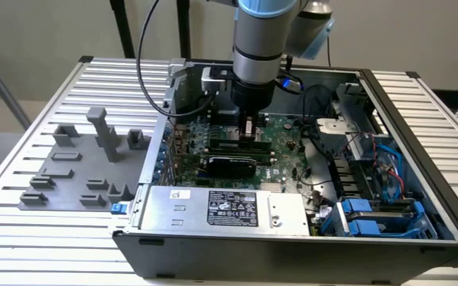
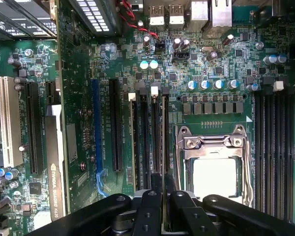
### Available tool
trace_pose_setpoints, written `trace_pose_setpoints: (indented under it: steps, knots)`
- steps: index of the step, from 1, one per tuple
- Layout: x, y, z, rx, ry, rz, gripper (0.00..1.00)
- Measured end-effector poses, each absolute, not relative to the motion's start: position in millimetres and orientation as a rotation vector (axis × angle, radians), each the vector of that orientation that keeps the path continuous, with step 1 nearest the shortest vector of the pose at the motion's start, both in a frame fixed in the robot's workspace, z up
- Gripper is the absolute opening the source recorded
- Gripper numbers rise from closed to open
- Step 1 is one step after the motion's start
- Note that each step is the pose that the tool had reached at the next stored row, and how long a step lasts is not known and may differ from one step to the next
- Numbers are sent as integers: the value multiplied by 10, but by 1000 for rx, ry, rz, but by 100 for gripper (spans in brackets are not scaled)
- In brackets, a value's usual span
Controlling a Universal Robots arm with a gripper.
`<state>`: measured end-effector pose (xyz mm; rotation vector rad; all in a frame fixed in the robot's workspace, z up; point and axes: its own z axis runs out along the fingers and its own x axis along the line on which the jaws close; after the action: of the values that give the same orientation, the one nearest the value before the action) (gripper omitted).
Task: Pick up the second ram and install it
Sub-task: 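Insert the second ram into the second slot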
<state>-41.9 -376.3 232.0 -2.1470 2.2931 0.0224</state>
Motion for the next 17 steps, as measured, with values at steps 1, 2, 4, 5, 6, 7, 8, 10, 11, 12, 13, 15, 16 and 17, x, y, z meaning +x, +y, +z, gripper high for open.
trace_pose_setpoints:
  steps: [1, 2, 4, 5, 6, 7, 8, 10, 11, 12, 13, 15, 16, 17]
  knots:
    - [-419, -3767, 2319, -2149, 2291, 22, 0]
    - [-419, -3776, 2318, -2152, 2289, 22, 0]
    - [-418, -3796, 2318, -2156, 2285, 22, 0]
    - [-418, -3803, 2316, -2157, 2284, 22, 0]
    - [-419, -3804, 2314, -2157, 2284, 23, 0]
    - [-419, -3804, 2314, -2157, 2284, 23, 0]
    - [-418, -3804, 2313, -2158, 2283, 23, 0]
    - [-418, -3805, 2311, -2158, 2280, 24, 0]
    - [-418, -3805, 2309, -2159, 2278, 24, 0]
    - [-418, -3805, 2307, -2159, 2277, 24, 0]
    - [-418, -3805, 2307, -2160, 2277, 24, 0]
    - [-419, -3805, 2300, -2160, 2276, 24, 0]
    - [-420, -3805, 2296, -2160, 2276, 24, 0]
    - [-421, -3804, 2290, -2160, 2276, 23, 0]
